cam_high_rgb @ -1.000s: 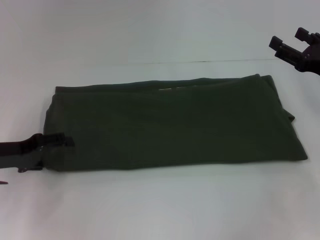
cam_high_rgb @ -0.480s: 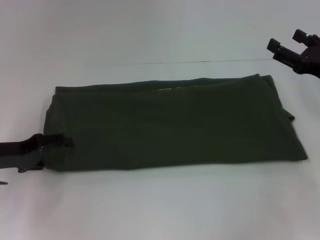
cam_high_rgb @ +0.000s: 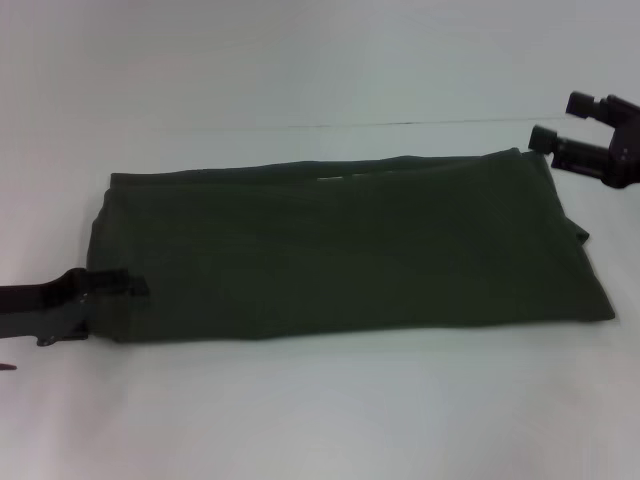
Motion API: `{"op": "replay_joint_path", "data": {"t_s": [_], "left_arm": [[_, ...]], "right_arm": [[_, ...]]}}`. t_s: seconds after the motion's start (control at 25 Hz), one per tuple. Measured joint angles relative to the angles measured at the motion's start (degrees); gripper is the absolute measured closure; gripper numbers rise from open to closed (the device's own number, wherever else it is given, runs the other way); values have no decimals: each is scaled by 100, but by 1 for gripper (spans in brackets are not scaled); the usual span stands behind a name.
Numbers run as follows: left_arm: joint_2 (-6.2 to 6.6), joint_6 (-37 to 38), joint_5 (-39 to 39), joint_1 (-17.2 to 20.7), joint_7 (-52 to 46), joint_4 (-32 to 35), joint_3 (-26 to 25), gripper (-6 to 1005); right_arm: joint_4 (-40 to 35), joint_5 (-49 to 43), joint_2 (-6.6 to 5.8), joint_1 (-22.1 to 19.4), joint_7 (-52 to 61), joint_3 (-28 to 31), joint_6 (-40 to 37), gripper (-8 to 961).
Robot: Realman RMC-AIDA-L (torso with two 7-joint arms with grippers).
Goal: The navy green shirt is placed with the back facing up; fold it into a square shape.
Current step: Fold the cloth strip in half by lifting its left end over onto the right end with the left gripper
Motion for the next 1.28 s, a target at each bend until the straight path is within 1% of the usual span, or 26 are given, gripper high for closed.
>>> {"op": "replay_joint_path", "data": {"t_s": [0.08,0.32,0.56,0.76,1.28], "left_arm": [[-5,0,3,5,1,0,0,221],[-7,7,-1,10,3,0,0,222],[-1,34,17,5,3,0,9,221],[9,40,17,-4,4,0,9,220],[10,41,4,-24,7,-1,9,221]], "right_arm": [[-145,-256,-28,-4,153,-4,-119,29],[-550,-1187,-42,80,688,-10,-368,29],[-790,-2143,-89,318,1188,-18,-1009,28],[-801,-2317,-67,381,1216,-27,-1054,28],[-783,-2343,-36,453,1222,-147,-1021,28]]}}
